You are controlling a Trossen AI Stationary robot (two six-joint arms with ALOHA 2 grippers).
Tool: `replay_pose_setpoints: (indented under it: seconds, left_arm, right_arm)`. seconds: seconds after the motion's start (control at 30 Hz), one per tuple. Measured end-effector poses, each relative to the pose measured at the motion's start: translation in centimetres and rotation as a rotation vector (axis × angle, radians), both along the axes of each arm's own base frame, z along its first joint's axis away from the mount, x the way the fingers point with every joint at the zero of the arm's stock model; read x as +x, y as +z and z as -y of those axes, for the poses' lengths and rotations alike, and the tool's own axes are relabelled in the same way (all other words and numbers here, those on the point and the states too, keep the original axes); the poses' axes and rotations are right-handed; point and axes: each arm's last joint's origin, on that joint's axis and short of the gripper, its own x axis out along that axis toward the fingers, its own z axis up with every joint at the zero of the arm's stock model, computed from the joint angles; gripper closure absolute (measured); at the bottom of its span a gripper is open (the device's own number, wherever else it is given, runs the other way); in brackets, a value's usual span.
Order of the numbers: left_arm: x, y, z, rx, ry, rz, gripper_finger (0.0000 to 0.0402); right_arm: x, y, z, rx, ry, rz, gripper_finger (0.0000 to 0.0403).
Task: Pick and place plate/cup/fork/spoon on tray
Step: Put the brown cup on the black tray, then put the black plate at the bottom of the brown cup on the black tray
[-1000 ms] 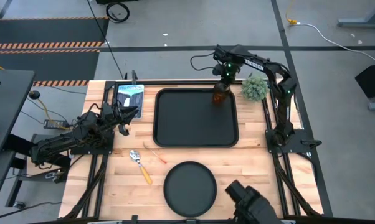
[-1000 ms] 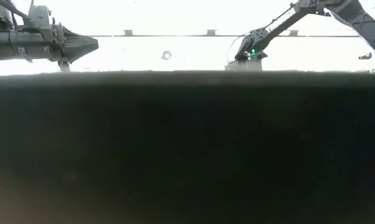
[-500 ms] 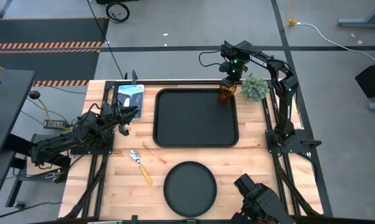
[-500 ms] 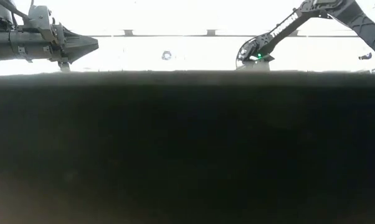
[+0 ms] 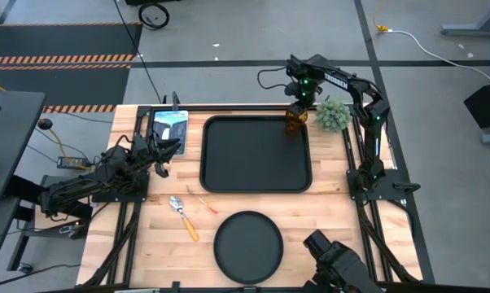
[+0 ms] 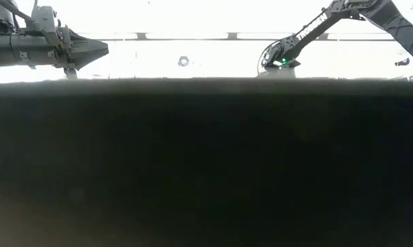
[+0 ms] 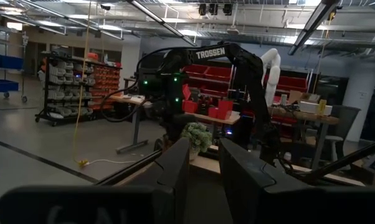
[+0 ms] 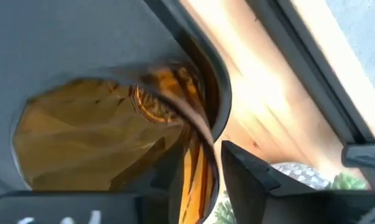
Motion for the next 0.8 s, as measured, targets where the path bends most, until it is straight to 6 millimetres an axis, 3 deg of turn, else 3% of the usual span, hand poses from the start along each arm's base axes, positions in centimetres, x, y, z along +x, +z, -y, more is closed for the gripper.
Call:
replay_pose_setpoints:
  seconds: [0.17, 0.53, 0.8]
  left_arm:
    - [0.0, 0.0, 0.0, 0.000, 0.000, 0.000, 0.0308]
    - [0.0, 0.0, 0.0, -0.001, 0.000, 0.000, 0.0308]
    - [0.0, -0.1, 0.0, -0.005, 0.000, -0.009, 0.0308]
  right_arm:
    - [0.2, 1.0, -0.1, -0.006, 0.007, -0.001, 0.0264]
    - [1.7, 5.6, -0.9, -0.116, 0.040, -0.016, 0.0209]
    - [6.2, 8.0, -4.1, -0.210, 0.157, 0.079, 0.0179]
